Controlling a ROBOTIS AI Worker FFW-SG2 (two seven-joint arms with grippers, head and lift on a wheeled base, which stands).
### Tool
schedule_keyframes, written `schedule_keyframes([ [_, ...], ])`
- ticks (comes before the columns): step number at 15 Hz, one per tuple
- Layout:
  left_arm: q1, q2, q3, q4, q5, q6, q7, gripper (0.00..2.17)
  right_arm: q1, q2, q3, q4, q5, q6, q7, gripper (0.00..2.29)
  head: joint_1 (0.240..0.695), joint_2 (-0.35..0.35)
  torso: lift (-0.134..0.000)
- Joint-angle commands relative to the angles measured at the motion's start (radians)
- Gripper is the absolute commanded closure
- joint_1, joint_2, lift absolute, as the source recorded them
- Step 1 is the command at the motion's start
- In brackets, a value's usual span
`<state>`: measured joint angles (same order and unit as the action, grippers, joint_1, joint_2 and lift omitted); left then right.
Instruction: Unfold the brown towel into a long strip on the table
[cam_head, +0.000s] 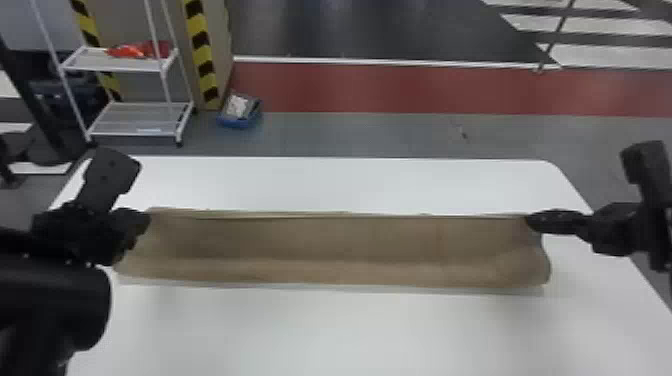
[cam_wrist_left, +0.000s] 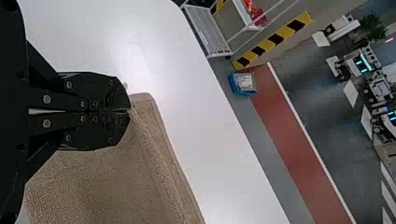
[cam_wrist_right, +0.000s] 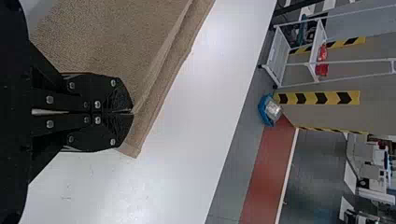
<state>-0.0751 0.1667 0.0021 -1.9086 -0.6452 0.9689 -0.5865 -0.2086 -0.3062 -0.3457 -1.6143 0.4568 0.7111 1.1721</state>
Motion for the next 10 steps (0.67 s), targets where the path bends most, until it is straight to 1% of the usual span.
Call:
schedule_keyframes([
  [1,-0.055,0.004,-0.044,0.059,-0.037,0.025,-0.010,1.97,-0.051,-0.002,0.037,0.054,0.045,-0.003,0.000,2.25,0.695,-0.068,-0.123],
  [4,-0.080,-0.003,-0.070,0.092,-0.054,0.037,-0.010,1.97,-0.095,-0.008,0.070,0.114,0.069,-0.018,0.001,2.25,0.695,-0.071,-0.123],
  [8,-0.091,-0.004,-0.080,0.109,-0.059,0.034,-0.006,1.97,-0.120,-0.011,0.099,0.160,0.108,-0.083,-0.023,2.25,0.695,-0.074,-0.123],
  [9,-0.089,-0.004,-0.083,0.111,-0.059,0.034,0.000,1.96,-0.120,-0.010,0.108,0.165,0.115,-0.104,-0.049,2.24,0.695,-0.074,-0.123],
  [10,-0.087,-0.006,-0.086,0.111,-0.059,0.034,0.016,1.78,-0.113,-0.001,0.109,0.165,0.125,-0.117,-0.100,2.02,0.695,-0.075,-0.123],
])
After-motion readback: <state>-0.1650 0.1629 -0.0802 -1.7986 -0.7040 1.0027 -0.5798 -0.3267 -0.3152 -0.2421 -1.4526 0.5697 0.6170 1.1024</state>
